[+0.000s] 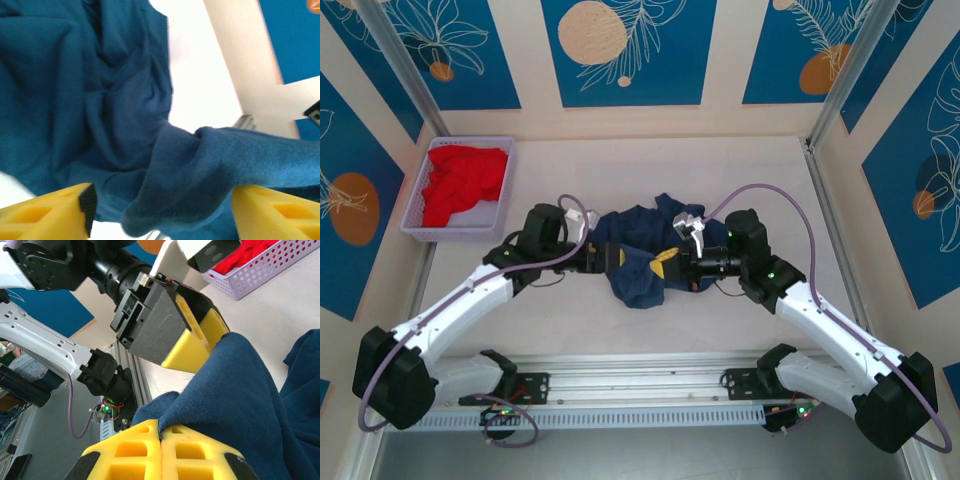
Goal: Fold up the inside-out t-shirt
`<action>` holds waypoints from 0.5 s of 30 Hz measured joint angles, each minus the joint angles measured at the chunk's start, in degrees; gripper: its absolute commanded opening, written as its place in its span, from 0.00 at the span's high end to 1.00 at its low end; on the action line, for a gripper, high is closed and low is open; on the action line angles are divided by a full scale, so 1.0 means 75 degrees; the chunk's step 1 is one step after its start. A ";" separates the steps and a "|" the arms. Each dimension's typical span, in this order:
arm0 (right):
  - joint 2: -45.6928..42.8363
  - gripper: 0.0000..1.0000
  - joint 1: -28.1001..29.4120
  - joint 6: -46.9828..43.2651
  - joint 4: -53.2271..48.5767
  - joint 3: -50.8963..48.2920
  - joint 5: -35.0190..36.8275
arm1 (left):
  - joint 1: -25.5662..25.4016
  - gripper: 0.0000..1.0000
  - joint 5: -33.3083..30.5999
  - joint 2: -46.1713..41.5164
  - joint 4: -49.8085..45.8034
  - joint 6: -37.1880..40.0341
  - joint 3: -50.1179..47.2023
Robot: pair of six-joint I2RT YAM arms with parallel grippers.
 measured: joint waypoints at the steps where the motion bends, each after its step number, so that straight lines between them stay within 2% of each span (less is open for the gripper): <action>1: -0.0020 1.00 0.0000 0.0000 0.0000 -0.0006 0.0023 | 0.0000 0.48 0.0187 0.0114 0.0306 -0.0131 -0.0058; 7: -0.0367 1.00 -0.0105 0.0000 -0.0055 -0.0210 0.0204 | 0.0006 0.90 0.0769 0.0221 0.1268 -0.0391 -0.0201; 8: -0.0437 1.00 -0.0128 0.0003 -0.0087 -0.0248 0.0254 | 0.0009 0.93 0.0764 0.0114 0.1256 -0.0318 -0.0195; 15: -0.0944 1.00 -0.0198 0.0006 -0.0192 -0.0784 0.0551 | 0.0032 0.93 0.0571 -0.0833 0.0618 0.0469 0.0379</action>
